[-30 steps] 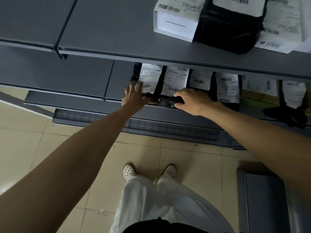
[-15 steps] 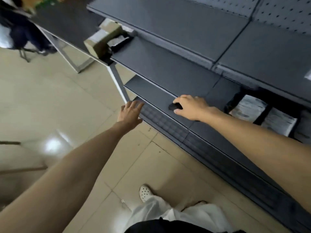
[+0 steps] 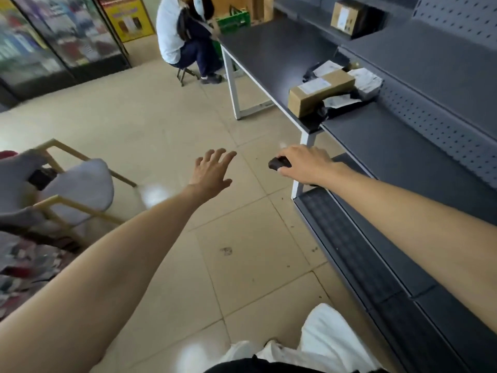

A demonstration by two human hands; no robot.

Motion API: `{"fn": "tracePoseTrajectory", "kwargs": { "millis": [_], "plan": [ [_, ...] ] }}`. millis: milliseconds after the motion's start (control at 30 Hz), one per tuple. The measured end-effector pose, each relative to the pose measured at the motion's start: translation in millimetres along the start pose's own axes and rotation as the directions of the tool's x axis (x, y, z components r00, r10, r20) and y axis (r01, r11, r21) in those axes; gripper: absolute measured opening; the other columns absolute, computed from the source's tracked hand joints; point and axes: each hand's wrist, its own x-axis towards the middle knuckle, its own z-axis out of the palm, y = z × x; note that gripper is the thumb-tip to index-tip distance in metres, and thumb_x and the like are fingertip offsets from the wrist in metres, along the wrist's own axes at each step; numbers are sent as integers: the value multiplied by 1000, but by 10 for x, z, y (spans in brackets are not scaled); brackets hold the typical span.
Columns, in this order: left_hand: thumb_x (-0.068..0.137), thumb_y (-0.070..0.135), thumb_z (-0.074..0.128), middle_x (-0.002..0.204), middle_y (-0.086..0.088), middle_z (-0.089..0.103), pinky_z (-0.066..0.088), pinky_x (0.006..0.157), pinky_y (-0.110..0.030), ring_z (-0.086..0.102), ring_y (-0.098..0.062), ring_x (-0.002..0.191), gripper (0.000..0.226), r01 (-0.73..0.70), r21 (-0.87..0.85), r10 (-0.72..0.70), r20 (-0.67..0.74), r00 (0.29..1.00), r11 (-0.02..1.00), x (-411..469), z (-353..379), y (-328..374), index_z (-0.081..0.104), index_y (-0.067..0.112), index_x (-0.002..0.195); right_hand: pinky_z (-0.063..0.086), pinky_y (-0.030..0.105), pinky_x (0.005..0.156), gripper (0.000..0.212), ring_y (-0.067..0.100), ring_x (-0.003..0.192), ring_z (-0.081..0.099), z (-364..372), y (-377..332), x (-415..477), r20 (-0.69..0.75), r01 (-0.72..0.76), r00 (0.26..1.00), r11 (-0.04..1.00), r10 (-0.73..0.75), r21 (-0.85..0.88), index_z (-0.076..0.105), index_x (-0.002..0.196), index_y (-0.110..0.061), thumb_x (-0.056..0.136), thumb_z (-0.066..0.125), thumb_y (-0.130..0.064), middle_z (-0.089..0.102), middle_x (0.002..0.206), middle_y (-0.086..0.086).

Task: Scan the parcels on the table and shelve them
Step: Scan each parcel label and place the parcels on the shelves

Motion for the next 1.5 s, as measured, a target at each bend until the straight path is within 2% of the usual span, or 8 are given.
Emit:
{"fn": "tracePoseTrajectory", "kwargs": {
  "millis": [167,367,733,867,1067,1200,1400,1500],
  "plan": [
    [88,35,70,157,-3,26,30,109,-46,24,-29,143,87,40,-7,-41,-33,999,999,533,-23,-447,15,30,156,44,37,76,37,35,105,60,5,10,834,27,14,1000,1000,-14,-12,60,127,-18,95,55,-37,61,126,9],
    [89,36,68,157,-3,24,29,111,-46,23,-31,143,89,87,1,-87,-55,995,996,1738,-107,-825,11,32,157,40,35,75,38,37,108,60,-367,283,2202,12,-7,1000,998,7,-60,61,128,-18,96,55,-37,62,126,10],
    [92,37,64,157,-3,27,25,113,-45,21,-29,145,55,99,4,-99,-41,994,995,3739,-179,-1397,44,19,139,38,35,77,32,35,109,59,-1088,780,4260,4,37,999,998,-37,-52,63,123,-23,94,57,-34,60,126,7],
    [92,38,64,157,-3,26,25,113,-47,20,-29,145,50,82,-3,-82,-19,996,997,4456,-158,-1540,47,19,135,39,38,80,34,36,113,58,-1081,1087,4782,24,-30,999,998,31,-47,61,127,-23,97,55,-37,58,131,7],
    [93,38,63,157,-5,25,24,114,-49,20,-30,145,53,-39,5,39,-3,999,999,5759,-166,-1743,45,22,139,44,41,90,41,37,120,56,-1263,1485,5609,26,-157,987,987,159,-39,56,135,-22,99,56,-40,55,139,7],
    [93,36,63,156,-5,27,26,113,-48,22,-30,144,53,-149,19,149,4,989,989,6784,-148,-1856,44,22,140,45,41,89,39,37,119,57,-1479,1799,6250,-8,-265,964,964,265,-9,58,133,-21,99,55,-40,56,137,8],
    [91,33,62,153,-4,32,29,111,-46,26,-29,141,52,-354,37,351,62,934,935,8035,-10,-1823,46,23,139,43,41,86,41,37,120,56,-1557,2251,7013,15,-482,876,874,482,61,56,136,-20,99,55,-38,54,139,9],
    [91,35,62,153,-3,31,29,111,-47,26,-29,141,61,-430,33,423,115,899,902,8502,114,-1722,38,24,145,45,43,90,43,38,120,55,-1419,2455,7161,60,-563,826,820,560,101,53,139,-20,100,56,-36,54,138,11]
  ]
}}
